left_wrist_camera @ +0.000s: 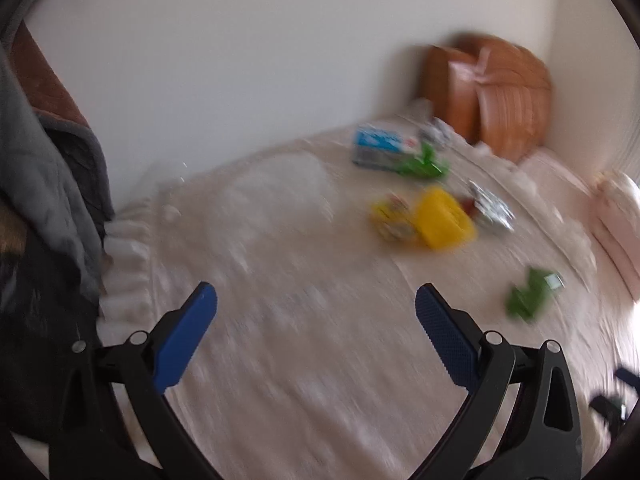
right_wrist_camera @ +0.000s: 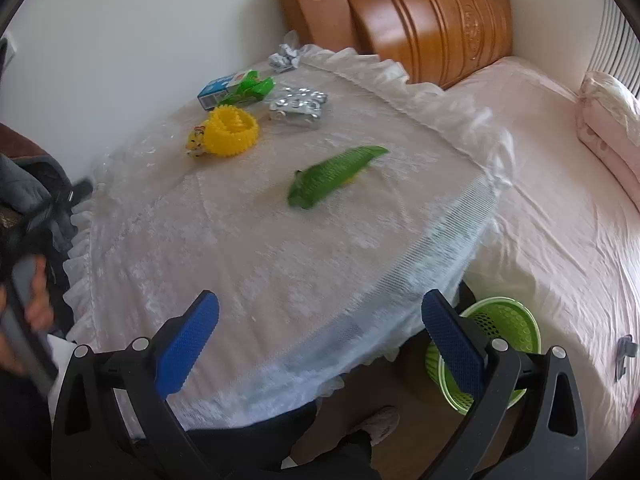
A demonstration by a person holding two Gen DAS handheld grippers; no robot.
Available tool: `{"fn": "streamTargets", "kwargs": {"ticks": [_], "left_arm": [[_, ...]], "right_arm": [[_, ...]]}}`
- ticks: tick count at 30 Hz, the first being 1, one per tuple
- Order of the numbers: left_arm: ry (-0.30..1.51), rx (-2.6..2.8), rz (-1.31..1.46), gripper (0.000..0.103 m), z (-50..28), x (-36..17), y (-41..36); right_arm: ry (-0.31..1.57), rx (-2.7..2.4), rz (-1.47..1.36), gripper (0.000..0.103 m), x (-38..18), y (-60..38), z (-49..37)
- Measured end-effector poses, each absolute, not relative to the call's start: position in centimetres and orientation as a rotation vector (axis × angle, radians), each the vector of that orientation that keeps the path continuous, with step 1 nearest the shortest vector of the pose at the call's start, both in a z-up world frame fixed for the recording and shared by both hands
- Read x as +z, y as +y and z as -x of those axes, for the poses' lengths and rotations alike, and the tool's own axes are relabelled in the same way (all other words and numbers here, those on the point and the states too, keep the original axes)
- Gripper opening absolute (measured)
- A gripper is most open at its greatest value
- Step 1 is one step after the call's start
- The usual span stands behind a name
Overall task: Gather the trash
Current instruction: 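Grasp the clear plastic bag with left tool while right tool grasps green wrapper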
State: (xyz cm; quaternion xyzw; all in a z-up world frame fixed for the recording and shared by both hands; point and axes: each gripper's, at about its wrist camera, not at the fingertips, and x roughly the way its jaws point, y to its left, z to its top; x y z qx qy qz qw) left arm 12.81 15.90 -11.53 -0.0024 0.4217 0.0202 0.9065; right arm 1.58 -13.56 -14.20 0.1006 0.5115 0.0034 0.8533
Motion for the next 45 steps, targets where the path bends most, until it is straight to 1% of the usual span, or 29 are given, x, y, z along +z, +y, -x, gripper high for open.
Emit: {"fn": "streamTargets", "kwargs": {"ticks": [6,9,12,13,14,15,16,18,19,21,24,29,32,34,36,38,39,41,42,43,45], "left_arm": [[0.924,0.052,0.020,0.095,-21.4,-14.0,17.9],[0.989,0.045,0.032,0.095,-25.5,-16.6,18.7],[1.037,0.040,0.052,0.095,-27.8,-18.8,19.5],[1.056,0.041,0.059,0.093,-28.6,-19.7,19.7],[1.063,0.036,0.064,0.084,-29.0,-20.1,19.9],[1.070,0.035,0.065,0.072,-29.2,-20.4,19.9],[1.086,0.038,0.065,0.066,-29.4,-20.9,19.8],[1.104,0.032,0.074,0.047,-29.6,-21.4,20.0],[1.112,0.029,0.077,0.043,-29.6,-21.6,20.1],[1.110,0.024,0.076,0.030,-29.3,-21.7,20.0],[1.093,0.023,0.064,0.020,-28.5,-21.0,20.0],[1.040,0.001,0.045,0.019,-25.2,-18.0,18.8],[1.019,-0.039,0.045,0.019,-22.7,-16.2,17.4],[1.010,-0.070,0.060,0.019,-21.1,-15.2,16.7],[1.014,-0.104,0.082,0.019,-19.8,-14.7,16.0],[1.018,-0.136,0.081,0.019,-18.1,-14.2,15.0],[1.014,-0.149,0.061,0.019,-17.3,-14.0,14.3],[1.006,-0.165,0.019,0.019,-16.6,-14.0,12.9],[1.004,-0.175,0.003,0.019,-16.0,-13.7,12.4],[1.004,-0.191,-0.006,0.019,-15.4,-13.7,12.0],[1.009,-0.214,-0.005,0.019,-14.8,-13.6,11.7]], "right_arm": [[1.108,0.002,-0.205,0.101,-15.0,-11.8,-4.9],[1.118,-0.010,-0.208,0.101,-15.5,-11.3,-6.6],[1.126,-0.031,-0.212,0.101,-15.8,-11.1,-7.9],[1.127,-0.036,-0.216,0.101,-15.9,-11.2,-8.2],[1.129,-0.043,-0.221,0.101,-16.0,-11.3,-8.6],[1.130,-0.048,-0.230,0.101,-16.1,-11.4,-8.9],[1.130,-0.049,-0.235,0.101,-16.2,-11.5,-9.1],[1.128,-0.065,-0.241,0.101,-16.4,-11.8,-9.5],[1.128,-0.073,-0.242,0.101,-16.5,-11.9,-9.6],[1.126,-0.098,-0.247,0.101,-16.8,-12.5,-9.9],[1.115,-0.139,-0.266,0.101,-17.2,-13.7,-10.1],[1.105,-0.214,-0.319,0.101,-18.6,-16.2,-11.4],[1.117,-0.252,-0.406,0.100,-20.0,-17.5,-12.8],[1.114,-0.247,-0.475,0.091,-20.8,-17.8,-13.6],[1.121,-0.253,-0.511,0.088,-21.5,-17.8,-14.4],[1.125,-0.267,-0.538,0.080,-22.2,-17.7,-15.1],[1.131,-0.273,-0.555,0.072,-22.6,-17.7,-15.4],[1.114,-0.290,-0.548,0.064,-22.5,-17.4,-15.7],[1.120,-0.286,-0.548,0.049,-22.6,-17.3,-15.9],[1.117,-0.284,-0.546,0.038,-22.6,-17.2,-16.1],[1.117,-0.252,-0.557,0.034,-22.6,-17.1,-16.2]]}}
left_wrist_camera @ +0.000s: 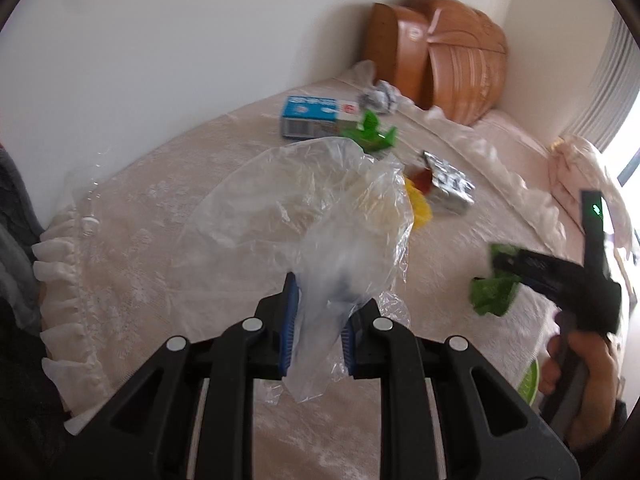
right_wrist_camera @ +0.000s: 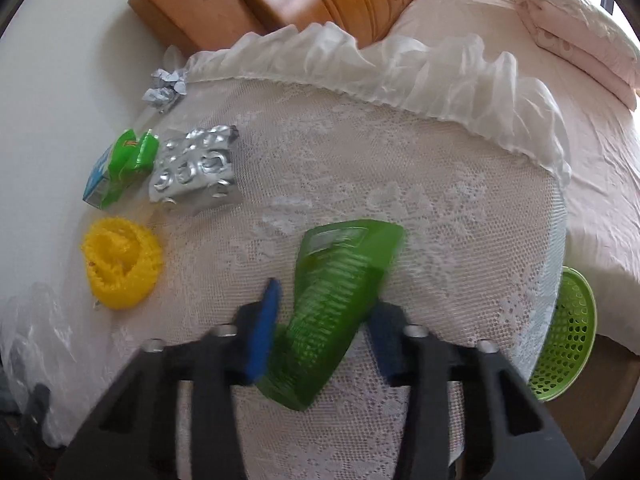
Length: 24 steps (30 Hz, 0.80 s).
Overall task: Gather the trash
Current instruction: 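Grasp the clear plastic bag with left tool while right tool grasps green wrapper, then carry the clear bag to the wastebasket and open the left tool over it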
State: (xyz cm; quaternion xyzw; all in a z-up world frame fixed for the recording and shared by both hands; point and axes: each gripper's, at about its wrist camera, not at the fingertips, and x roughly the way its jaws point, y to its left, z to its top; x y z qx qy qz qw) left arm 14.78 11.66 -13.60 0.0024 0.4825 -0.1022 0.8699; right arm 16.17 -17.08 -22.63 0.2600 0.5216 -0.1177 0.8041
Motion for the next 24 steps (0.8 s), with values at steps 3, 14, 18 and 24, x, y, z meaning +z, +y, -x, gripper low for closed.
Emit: {"fn": "streamTargets", "kwargs": {"ticks": [3,14,18,24], "left_arm": [[1.010,-0.243,-0.019,0.019,-13.8,-13.5,10.7],[1.000,-0.380,-0.061,0.019,-10.3,-11.6,5.7],[0.984,-0.476,-0.101,0.019,-7.7,-10.8,1.5],[0.992,-0.626,-0.134,0.019,-4.0,-10.3,-4.6]], "right_arm": [[1.098,-0.233,-0.552,0.031,-22.1,-17.0,-15.8],[1.006,-0.197,-0.505,0.029,-17.0,-20.0,-7.8],[0.986,-0.267,-0.458,0.029,-15.2,-22.7,-2.0],[0.978,-0.414,-0.435,0.029,-14.1,-27.3,7.0]]}}
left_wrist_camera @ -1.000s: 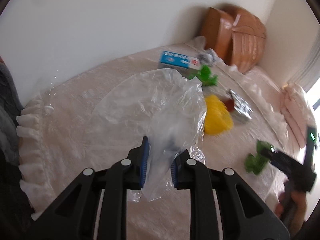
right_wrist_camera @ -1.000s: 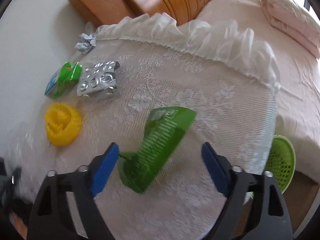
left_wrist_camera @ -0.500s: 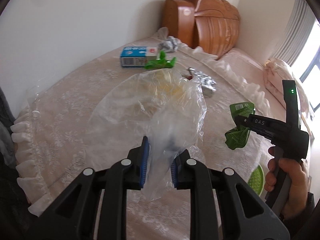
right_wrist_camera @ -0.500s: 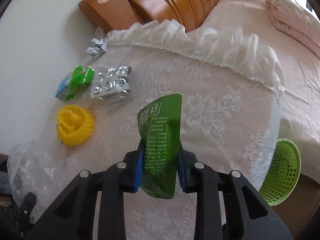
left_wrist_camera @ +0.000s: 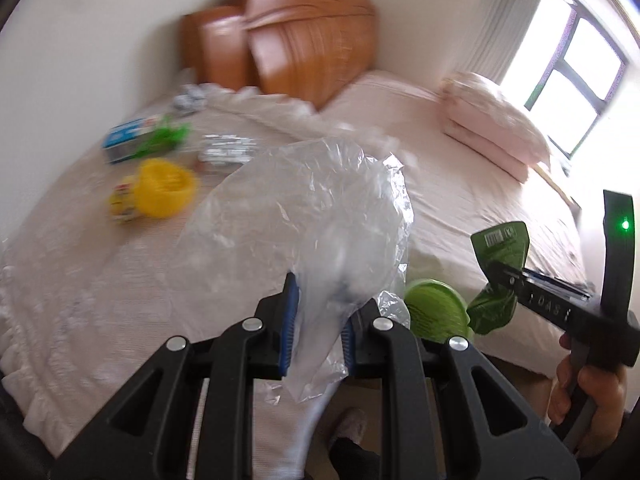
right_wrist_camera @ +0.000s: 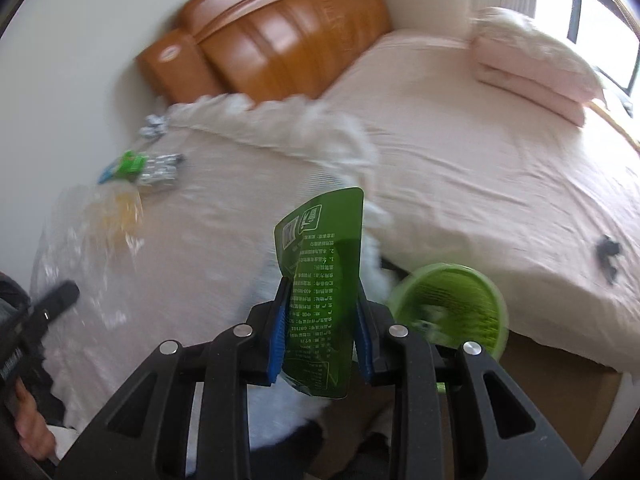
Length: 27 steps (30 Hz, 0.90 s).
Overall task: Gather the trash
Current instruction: 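Carry the clear bag to the wastebasket and open the left tool over it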
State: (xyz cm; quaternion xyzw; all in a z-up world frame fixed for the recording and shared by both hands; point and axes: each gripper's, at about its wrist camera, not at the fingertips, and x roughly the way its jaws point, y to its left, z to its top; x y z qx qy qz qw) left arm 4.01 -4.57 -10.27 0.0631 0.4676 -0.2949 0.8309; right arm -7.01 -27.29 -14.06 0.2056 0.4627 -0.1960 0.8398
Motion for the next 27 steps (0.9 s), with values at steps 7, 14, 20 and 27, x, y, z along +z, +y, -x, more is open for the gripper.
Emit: {"fn": "streamTargets", "kwargs": {"ticks": [7,14,20,27], "left_arm": [[0.996,-0.782,-0.207,0.019,0.3,-10.2,-11.9],[0.974,-0.859,-0.277,0.019,3.0,-10.0,-16.2],[0.989,-0.883,-0.334,0.019,3.8,-11.1,-18.5],[1.025,-0.976,-0.382,0.019,5.9,-14.2,-23.0]], "right_arm": [[0.956,-0.532,-0.481,0.029,-13.9,-32.1,13.5],[0.926,-0.572,-0.525,0.029,-13.7,-35.1,16.3],[0.912,-0.587,-0.531,0.029,-13.3,-36.0,17.4],[0.915,-0.637,-0.541,0.029,-13.7,-37.8,20.5]]}}
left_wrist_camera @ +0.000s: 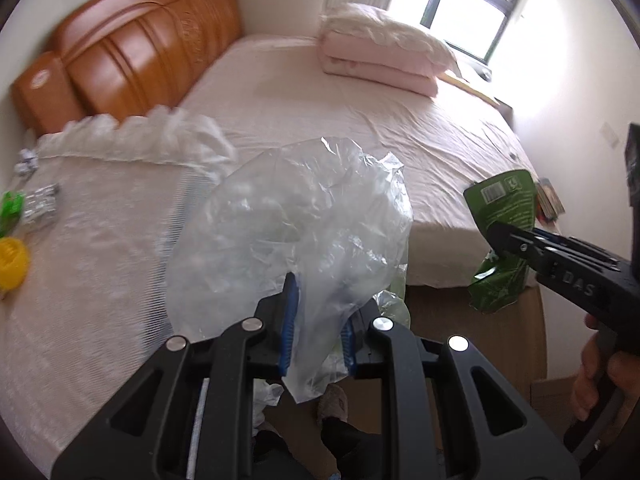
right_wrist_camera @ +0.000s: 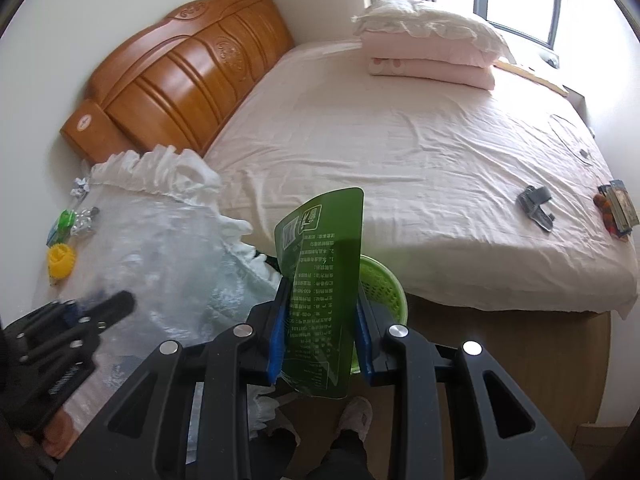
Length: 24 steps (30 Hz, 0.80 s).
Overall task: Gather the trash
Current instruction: 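Carry the clear bag to the wastebasket and open the left tool over it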
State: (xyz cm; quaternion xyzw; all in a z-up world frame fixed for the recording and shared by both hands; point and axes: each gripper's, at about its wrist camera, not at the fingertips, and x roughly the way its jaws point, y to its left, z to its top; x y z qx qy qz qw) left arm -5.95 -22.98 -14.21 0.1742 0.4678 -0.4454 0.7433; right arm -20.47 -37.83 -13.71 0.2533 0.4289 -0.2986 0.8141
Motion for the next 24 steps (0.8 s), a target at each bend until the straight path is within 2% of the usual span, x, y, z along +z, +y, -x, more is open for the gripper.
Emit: {"fn": "streamTargets", "kwargs": {"ticks": [6,14,16,18,24], "left_arm": [[1.089,-1.018,-0.443,0.019,7.4,-20.0,-28.2],[1.193,-0.977,-0.581,0.020,7.7,-31.1,-34.6],[1.234,-0.974,-0.605,0.027,7.6,-33.1,-35.6],[1.239,-0.964,-0.606,0.043,7.7,-33.9,-36.1],[1.227,-0.947,-0.585,0.067,7.5,-34.3,-36.7]], "right_arm": [[0.947,-0.654,-0.548,0.029,-14.9,-39.3,23.0],[1.003,-0.663,-0.539,0.029,-16.3,-40.8,26.0],[1.014,-0.669,-0.535,0.029,-16.6,-41.2,26.4],[1.024,-0.680,-0.535,0.029,-16.9,-41.7,27.0],[1.026,-0.691,-0.553,0.029,-17.3,-42.9,28.1]]}}
